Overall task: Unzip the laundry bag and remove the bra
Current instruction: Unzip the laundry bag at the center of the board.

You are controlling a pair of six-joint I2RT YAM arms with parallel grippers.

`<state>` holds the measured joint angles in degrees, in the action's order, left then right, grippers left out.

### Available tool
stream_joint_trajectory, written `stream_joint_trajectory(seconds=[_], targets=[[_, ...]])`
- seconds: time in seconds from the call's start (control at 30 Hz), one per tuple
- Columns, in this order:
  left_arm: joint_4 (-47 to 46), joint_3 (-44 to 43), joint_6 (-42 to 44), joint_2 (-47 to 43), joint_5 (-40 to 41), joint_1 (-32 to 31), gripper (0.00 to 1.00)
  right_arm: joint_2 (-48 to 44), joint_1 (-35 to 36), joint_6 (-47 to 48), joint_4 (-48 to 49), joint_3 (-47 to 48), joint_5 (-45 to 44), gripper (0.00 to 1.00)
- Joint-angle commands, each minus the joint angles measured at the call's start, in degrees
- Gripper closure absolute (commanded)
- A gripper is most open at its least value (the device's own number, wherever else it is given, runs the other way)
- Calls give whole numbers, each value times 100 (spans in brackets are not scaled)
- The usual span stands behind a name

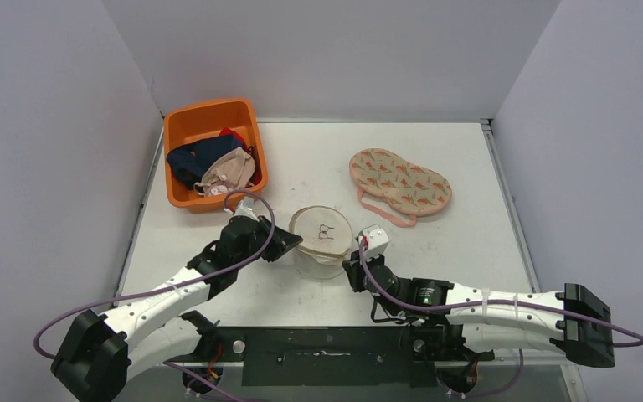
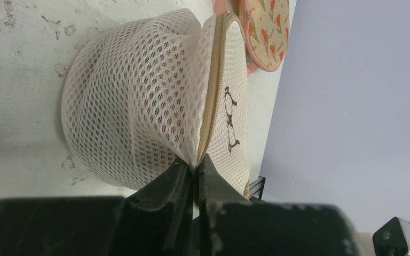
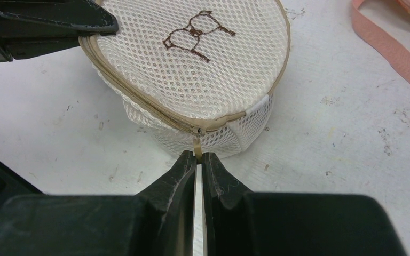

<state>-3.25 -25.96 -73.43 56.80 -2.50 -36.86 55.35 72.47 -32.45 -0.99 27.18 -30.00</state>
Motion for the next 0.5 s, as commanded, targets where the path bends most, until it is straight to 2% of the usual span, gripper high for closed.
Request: stream_joint_trajectory(seconds=[0.0,0.47], targets=[[-262,46,-3,-74,83,100,100,100,-8,-209,-67,-68,-428,95],[-296,201,-41,-175,66,129,100,187,-140,-531,-247,-140,-448,95]])
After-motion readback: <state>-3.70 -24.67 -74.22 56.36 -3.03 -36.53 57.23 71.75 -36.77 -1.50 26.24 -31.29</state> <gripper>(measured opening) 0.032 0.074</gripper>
